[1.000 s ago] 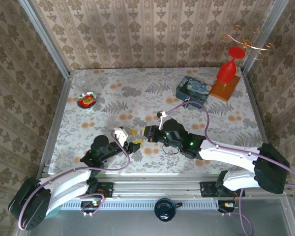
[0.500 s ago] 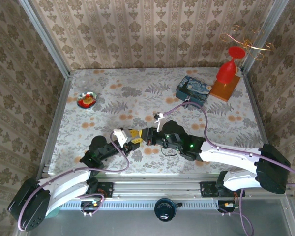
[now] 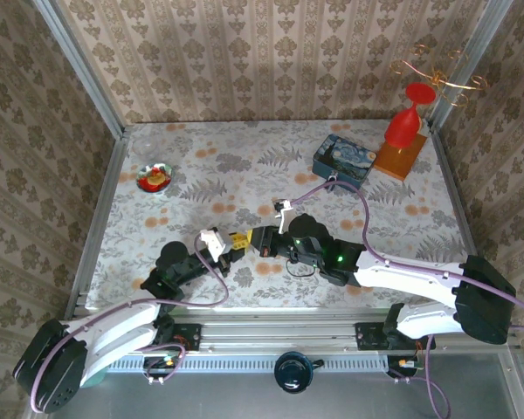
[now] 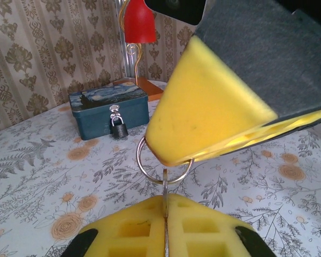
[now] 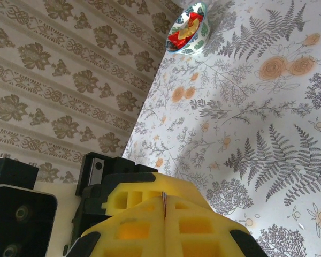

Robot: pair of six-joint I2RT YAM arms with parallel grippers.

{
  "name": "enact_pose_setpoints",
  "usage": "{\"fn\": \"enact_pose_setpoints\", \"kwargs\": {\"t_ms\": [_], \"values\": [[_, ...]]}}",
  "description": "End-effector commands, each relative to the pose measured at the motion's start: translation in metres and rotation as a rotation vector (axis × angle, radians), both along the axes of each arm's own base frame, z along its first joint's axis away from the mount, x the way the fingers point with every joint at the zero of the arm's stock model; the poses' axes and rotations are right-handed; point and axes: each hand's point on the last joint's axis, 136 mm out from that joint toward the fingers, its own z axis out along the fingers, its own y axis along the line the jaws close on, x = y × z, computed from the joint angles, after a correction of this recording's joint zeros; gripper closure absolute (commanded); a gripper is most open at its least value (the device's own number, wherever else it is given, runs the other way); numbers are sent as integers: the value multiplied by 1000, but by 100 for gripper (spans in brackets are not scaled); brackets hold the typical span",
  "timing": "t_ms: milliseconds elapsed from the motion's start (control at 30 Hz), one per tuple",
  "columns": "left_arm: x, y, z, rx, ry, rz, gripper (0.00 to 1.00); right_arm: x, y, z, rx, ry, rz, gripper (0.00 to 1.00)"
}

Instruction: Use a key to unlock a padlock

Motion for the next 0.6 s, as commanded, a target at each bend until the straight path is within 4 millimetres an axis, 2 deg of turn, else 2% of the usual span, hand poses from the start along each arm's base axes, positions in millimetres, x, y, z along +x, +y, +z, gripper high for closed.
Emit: {"fn": "enact_pose_setpoints", "kwargs": {"t_ms": [0, 300, 433, 567], "values": [[1, 3, 3, -7, -31, 11, 93, 5, -5, 19, 24, -36, -42, 100], [1, 2, 1, 4, -17, 3, 96, 8, -17, 21, 13, -46, -95, 100], [0, -1, -2, 15, -8, -14, 94, 8, -17, 22, 15, -47, -93, 100], [-3, -6, -4, 33, 6, -52, 98, 8, -15, 21, 33, -38, -89, 100]]}}
